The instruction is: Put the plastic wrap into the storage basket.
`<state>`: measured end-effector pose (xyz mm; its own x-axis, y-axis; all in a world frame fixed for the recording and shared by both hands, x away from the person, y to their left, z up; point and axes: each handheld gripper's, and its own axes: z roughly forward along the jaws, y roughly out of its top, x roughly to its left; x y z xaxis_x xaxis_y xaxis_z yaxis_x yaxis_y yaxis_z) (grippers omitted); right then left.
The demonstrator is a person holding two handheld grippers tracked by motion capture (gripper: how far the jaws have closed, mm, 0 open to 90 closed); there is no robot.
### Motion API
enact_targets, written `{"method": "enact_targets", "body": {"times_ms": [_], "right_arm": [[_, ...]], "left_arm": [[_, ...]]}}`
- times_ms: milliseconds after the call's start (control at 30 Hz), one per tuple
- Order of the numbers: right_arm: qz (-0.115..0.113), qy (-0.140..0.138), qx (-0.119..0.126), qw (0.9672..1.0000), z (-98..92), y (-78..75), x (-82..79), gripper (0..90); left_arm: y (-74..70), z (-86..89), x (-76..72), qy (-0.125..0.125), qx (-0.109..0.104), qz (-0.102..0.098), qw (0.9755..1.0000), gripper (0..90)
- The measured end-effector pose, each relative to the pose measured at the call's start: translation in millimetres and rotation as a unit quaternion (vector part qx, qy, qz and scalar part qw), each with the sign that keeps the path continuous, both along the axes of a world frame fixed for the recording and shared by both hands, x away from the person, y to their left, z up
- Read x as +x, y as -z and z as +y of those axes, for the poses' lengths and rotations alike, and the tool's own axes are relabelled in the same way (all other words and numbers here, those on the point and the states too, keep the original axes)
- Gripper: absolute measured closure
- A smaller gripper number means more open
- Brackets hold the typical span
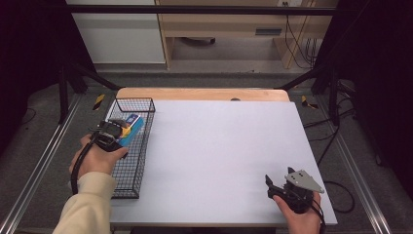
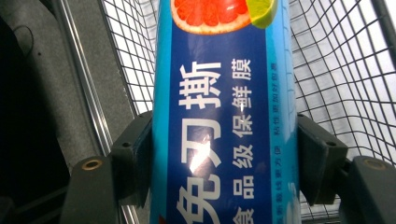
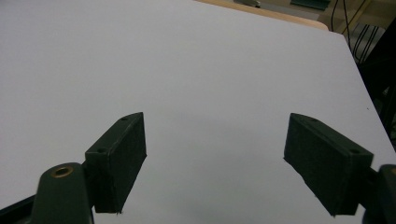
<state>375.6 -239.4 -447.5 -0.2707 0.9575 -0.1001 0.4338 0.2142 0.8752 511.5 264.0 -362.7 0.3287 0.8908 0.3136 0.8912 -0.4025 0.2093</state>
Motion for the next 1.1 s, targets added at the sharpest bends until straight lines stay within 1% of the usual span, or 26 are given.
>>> {"method": "enact_targets", "body": {"times_ms": [100,200,300,433,533,667,900,1100], "right_arm": [[0.001,-0.001,0.001,1.0,0.1,0.1,0.1,21.0],[0.002,0.0,0.002,1.0,-0.2,0.2,-0.1,21.0],[0.003,0.0,0.002,1.0,-0.2,0.3,-0.1,21.1],[0.002,-0.001,0.001,1.0,0.0,0.3,0.1,21.1],[0.002,-0.001,0.001,1.0,-0.2,0.4,0.0,21.0],[0.003,-0.001,0.002,1.0,-0.1,0.4,0.1,21.0],[0.004,0.0,0.001,1.0,-0.4,0.7,0.4,21.0],[0.004,0.0,0.002,1.0,-0.3,0.6,0.3,21.0]], "left_arm": [[2.9,-0.7,2.0,-0.002,-0.002,0.003,1.0,32.1],[7.7,-1.6,4.0,-0.005,-0.002,0.011,0.9999,32.1],[10.5,-1.3,4.5,-0.007,-0.003,0.012,0.9999,32.1],[15.1,-1.7,6.1,-0.012,-0.006,0.02,0.9997,32.1],[18.7,-1.6,6.5,-0.015,-0.005,0.022,0.9996,32.1],[22.6,-1.1,6.6,-0.013,-0.005,0.029,0.9995,32.1],[25.4,-0.3,6.3,-0.013,-0.01,0.035,0.9993,32.1],[27.3,-1.0,6.0,-0.012,-0.006,0.034,0.9993,32.1]]}}
